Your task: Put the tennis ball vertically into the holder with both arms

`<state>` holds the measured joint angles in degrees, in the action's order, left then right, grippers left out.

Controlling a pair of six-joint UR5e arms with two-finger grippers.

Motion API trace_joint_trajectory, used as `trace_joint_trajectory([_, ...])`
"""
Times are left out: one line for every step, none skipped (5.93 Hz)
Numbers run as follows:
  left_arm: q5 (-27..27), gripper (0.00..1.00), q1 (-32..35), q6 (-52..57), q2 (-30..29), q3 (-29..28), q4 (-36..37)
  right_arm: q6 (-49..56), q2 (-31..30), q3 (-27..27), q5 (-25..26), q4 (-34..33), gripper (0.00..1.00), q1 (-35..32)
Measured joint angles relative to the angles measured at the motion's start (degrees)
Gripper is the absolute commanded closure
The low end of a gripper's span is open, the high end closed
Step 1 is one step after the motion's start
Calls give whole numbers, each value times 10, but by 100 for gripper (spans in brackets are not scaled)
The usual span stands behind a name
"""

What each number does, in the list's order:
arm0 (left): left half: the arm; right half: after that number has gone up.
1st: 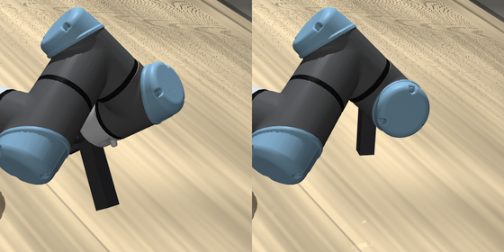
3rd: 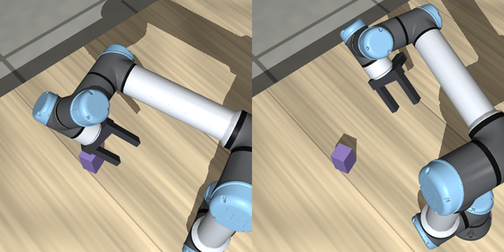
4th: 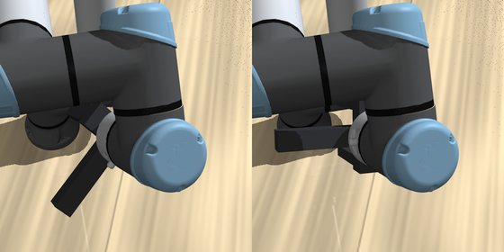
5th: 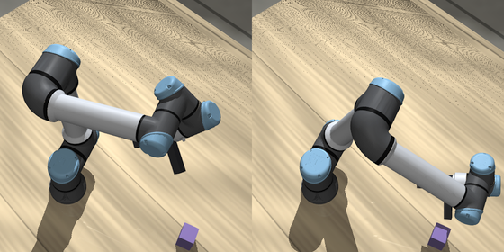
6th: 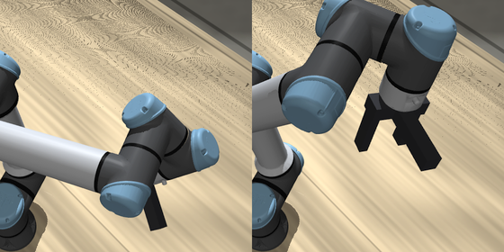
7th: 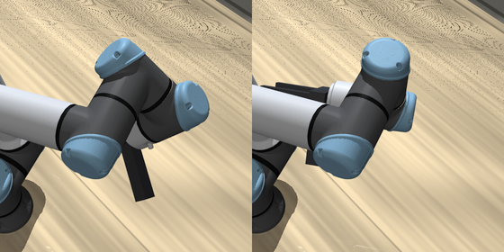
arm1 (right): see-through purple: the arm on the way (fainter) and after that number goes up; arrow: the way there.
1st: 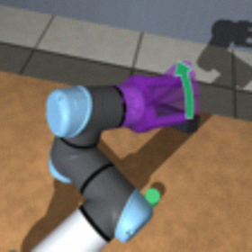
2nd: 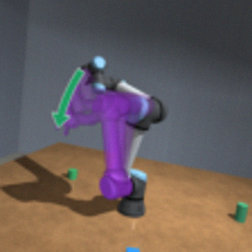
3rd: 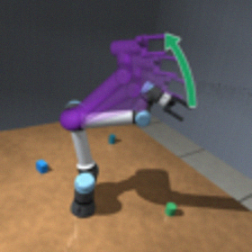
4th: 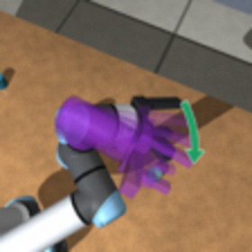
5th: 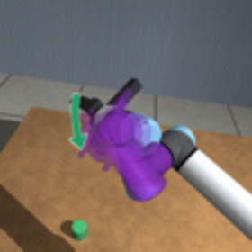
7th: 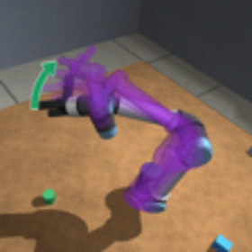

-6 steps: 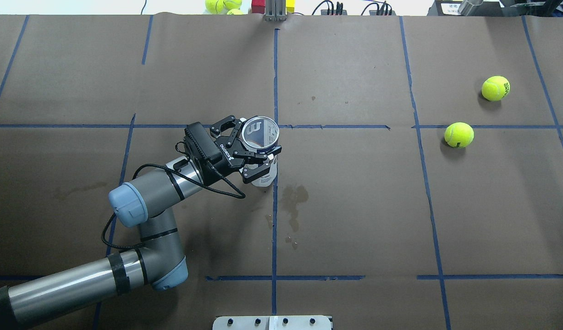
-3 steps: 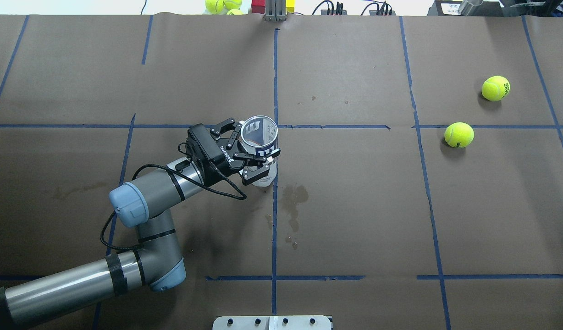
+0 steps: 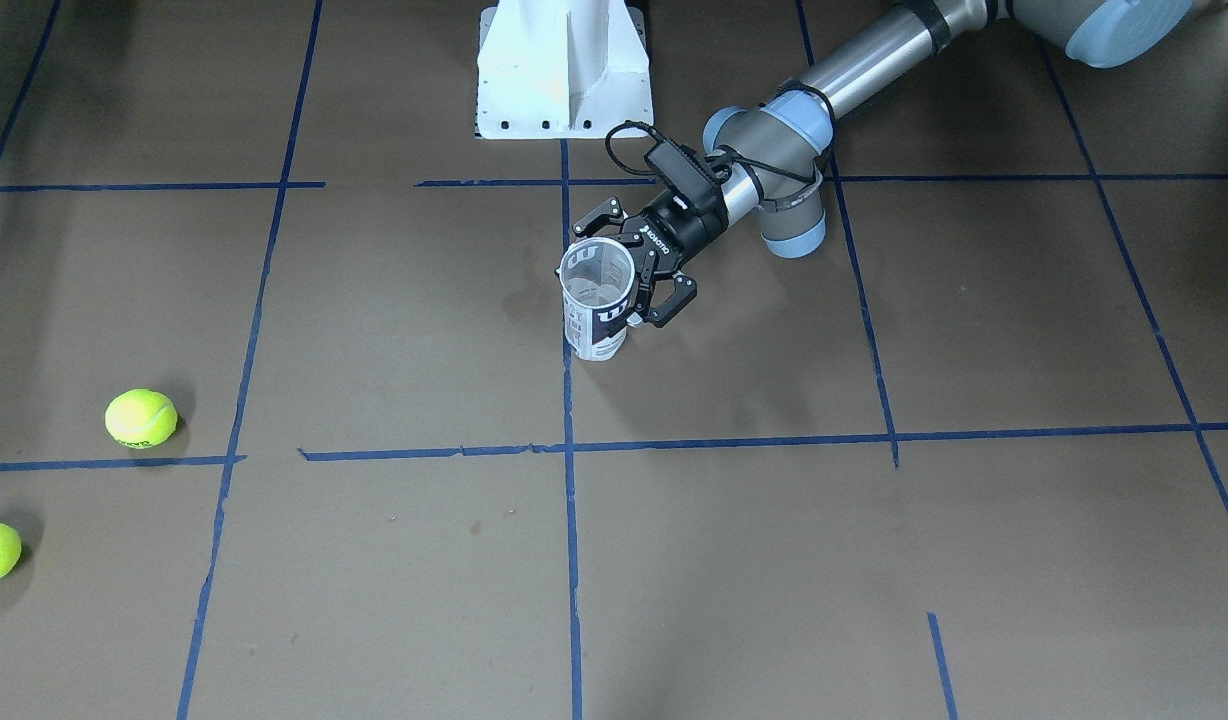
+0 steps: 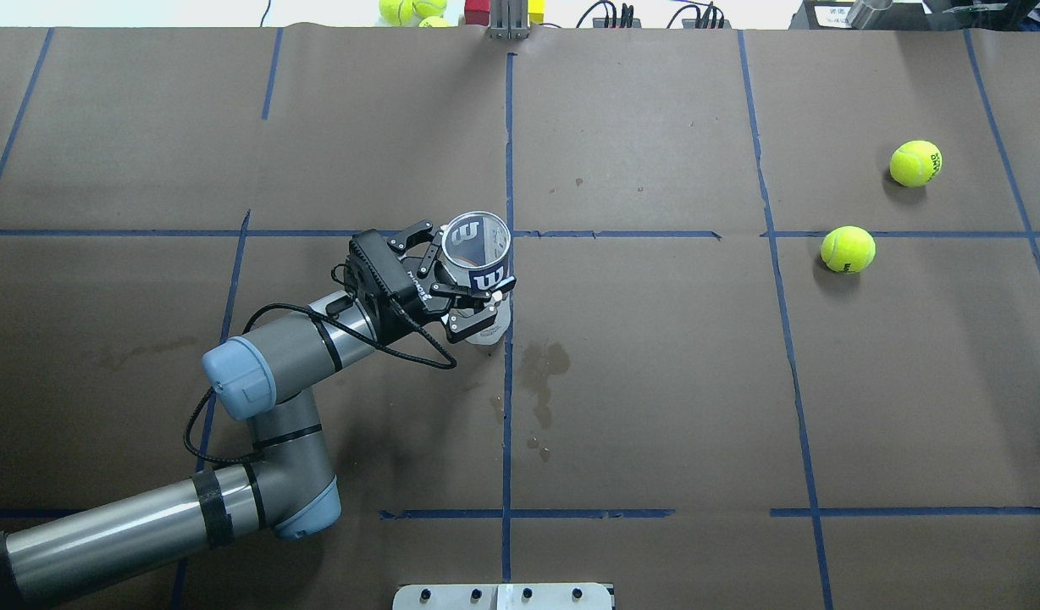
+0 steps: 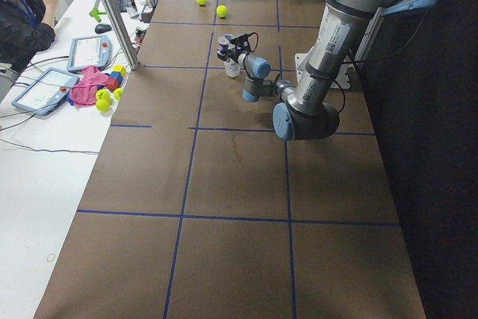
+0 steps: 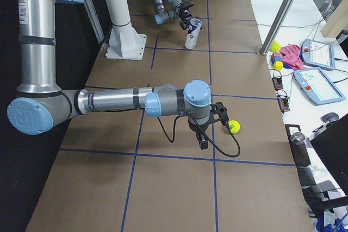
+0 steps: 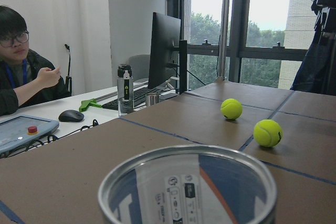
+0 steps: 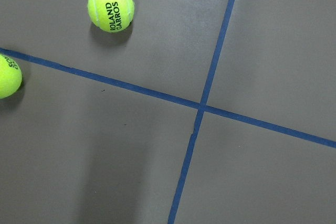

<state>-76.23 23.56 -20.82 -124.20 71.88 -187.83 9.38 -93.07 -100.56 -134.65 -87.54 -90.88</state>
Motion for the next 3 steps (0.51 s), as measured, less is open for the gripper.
trace_joint_trajectory([-4, 8, 0, 0, 0, 1, 0, 0, 0, -7, 0, 0, 0, 0])
trace_joint_trajectory([-11, 8, 0, 0, 0, 4, 0, -1, 0, -11, -1, 0, 0, 0])
trace_joint_trajectory([-17, 8, 0, -1, 1, 6, 2, -1, 0, -12, -1, 0, 0, 0])
